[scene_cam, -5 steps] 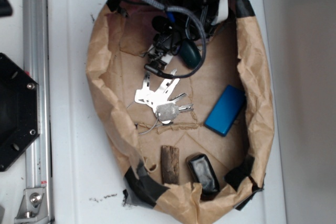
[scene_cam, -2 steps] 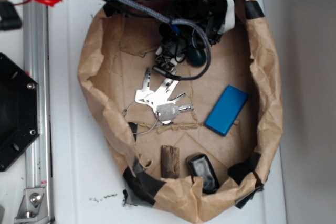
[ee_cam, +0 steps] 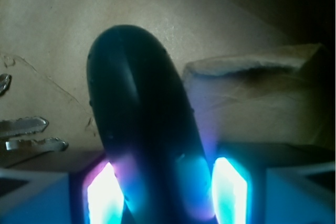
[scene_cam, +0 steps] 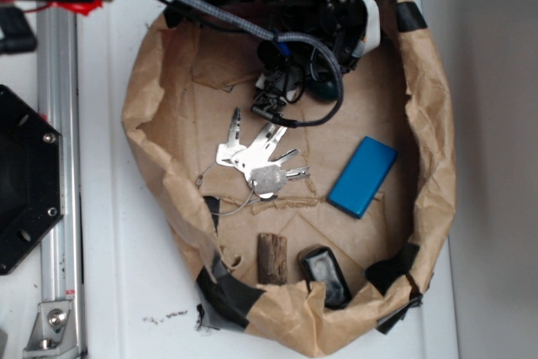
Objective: Grab the plastic pickle.
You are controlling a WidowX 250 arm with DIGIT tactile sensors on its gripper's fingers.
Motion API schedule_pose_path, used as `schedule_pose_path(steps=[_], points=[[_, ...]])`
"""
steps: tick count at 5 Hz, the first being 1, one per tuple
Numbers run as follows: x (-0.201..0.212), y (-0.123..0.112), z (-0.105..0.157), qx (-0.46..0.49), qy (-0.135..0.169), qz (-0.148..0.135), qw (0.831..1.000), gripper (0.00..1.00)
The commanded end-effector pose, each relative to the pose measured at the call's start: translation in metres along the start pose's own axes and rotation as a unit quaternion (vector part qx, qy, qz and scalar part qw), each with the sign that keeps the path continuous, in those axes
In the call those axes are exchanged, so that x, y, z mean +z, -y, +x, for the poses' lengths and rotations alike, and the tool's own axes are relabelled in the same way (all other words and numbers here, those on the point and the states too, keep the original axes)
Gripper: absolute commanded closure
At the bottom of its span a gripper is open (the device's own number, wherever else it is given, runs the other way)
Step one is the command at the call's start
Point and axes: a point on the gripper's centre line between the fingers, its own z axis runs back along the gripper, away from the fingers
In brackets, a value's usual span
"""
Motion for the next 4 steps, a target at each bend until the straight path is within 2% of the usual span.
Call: schedule_pose_path(steps=[1,2,3,4], points=[[0.047,0.017,0.008,0.130,-0.004,0.105,0.986,1.00],[0.095,0.061,0.007,0.226,0.090,0.173,0.954,1.00],[0.136,0.071,0.016,0.350,0.082,0.152,0.921,1.00],[0.131,0.068,0.018,0.413,0.057,0.089,0.905,1.00]])
